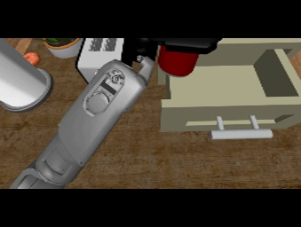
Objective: Pick up the can, place it into the drawer and close the drawer
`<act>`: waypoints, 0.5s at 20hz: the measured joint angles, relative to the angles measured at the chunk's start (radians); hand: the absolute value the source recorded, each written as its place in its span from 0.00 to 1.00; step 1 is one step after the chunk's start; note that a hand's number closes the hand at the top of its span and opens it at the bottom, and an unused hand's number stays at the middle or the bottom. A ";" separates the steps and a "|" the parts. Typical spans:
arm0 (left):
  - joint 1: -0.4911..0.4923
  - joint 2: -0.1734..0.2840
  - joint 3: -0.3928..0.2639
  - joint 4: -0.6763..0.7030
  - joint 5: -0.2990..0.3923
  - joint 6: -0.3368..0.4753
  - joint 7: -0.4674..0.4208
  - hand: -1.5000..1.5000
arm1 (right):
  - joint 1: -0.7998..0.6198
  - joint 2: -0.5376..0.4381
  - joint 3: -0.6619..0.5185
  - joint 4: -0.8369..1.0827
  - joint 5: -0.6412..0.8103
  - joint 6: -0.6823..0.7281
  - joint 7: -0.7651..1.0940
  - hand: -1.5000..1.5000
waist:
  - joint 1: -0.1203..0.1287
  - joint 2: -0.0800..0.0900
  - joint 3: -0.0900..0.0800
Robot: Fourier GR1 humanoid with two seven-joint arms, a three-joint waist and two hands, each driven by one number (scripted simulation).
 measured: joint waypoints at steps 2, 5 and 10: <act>-0.054 0.000 -0.003 0.068 0.025 0.020 -0.019 1.00 | -0.015 -0.007 0.001 -0.005 0.001 -0.002 0.017 0.00 | -0.004 0.002 0.000; -0.135 0.000 -0.017 0.154 0.060 0.044 -0.023 1.00 | -0.026 -0.005 0.008 0.008 0.006 -0.012 0.011 0.00 | -0.009 0.003 0.000; -0.234 0.000 -0.036 0.299 0.126 0.053 -0.065 1.00 | -0.029 -0.007 0.006 -0.001 0.000 -0.007 0.020 0.00 | -0.017 0.005 0.001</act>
